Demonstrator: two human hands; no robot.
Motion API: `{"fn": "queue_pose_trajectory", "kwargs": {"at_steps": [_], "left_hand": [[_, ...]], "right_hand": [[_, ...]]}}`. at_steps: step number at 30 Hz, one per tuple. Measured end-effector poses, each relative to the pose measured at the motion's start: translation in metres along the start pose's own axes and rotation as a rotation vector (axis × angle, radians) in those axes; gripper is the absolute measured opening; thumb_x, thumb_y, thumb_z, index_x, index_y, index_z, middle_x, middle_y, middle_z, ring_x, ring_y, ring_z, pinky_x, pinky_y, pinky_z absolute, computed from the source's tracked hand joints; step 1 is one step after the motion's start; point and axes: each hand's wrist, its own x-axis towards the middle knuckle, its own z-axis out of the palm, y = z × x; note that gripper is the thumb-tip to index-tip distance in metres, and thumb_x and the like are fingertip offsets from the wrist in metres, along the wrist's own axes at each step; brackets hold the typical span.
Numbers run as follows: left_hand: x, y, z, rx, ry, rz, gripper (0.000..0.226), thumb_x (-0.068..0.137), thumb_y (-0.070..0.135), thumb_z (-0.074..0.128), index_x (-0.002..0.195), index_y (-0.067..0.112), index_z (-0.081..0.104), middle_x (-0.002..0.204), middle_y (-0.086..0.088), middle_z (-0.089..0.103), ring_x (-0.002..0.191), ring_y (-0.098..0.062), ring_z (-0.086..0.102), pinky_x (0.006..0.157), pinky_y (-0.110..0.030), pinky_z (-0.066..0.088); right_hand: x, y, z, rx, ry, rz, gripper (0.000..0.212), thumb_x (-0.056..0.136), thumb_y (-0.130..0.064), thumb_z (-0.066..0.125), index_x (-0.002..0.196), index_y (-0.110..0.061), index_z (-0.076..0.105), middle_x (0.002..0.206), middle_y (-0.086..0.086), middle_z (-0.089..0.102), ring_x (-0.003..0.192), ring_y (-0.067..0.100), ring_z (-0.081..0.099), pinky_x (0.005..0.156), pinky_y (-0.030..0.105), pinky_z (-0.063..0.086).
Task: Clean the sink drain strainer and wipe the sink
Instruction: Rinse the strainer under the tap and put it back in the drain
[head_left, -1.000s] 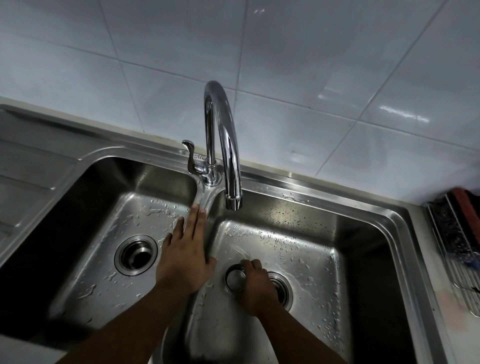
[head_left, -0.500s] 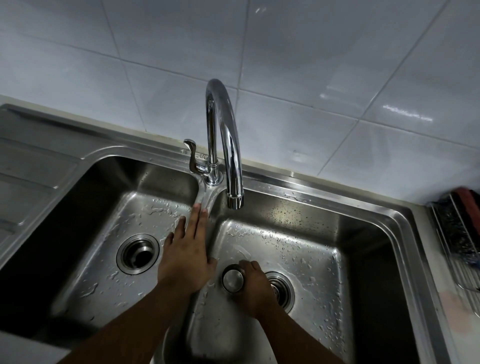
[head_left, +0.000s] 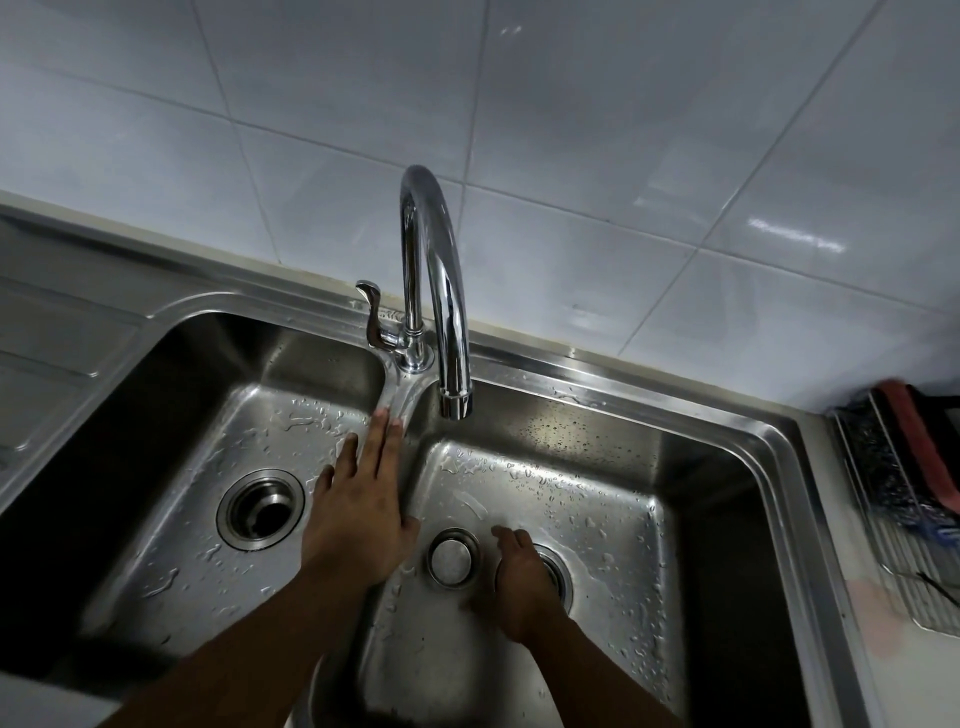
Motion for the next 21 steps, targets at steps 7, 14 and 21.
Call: {"fn": "queue_pose_trajectory", "kwargs": {"at_steps": [7,14,21], "left_hand": [[-0.001,-0.001,0.001,0.022,-0.016,0.003,0.116,0.082,0.057,0.061,0.156,0.023,-0.022,0.161,0.004,-0.034,0.154,-0.032,0.003,0.121,-0.053,0.022],[-0.001,0.0,0.001,0.052,-0.006,0.008,0.116,0.082,0.055,0.062,0.156,0.021,-0.022,0.16,0.002,-0.035,0.154,-0.034,0.002,0.121,-0.053,0.022],[-0.003,0.003,0.005,0.155,0.0,0.03,0.112,0.089,0.059,0.049,0.15,0.012,-0.032,0.156,-0.01,-0.041,0.149,-0.035,-0.024,0.124,-0.052,0.002]], "right_hand": [[-0.004,-0.001,-0.012,0.009,-0.006,-0.015,0.082,0.076,-0.012,0.074,0.149,-0.017,0.036,0.147,0.005,0.038,0.13,0.025,0.049,0.106,0.03,0.043],[-0.004,-0.014,-0.019,0.01,-0.003,-0.083,0.087,0.07,-0.019,0.081,0.146,-0.02,0.039,0.14,0.001,0.042,0.119,0.021,0.054,0.099,0.03,0.047],[0.012,-0.054,-0.068,-0.115,0.1,-0.328,0.092,0.066,-0.021,0.081,0.148,-0.026,0.039,0.145,-0.004,0.04,0.131,0.02,0.041,0.108,0.037,0.042]]}}
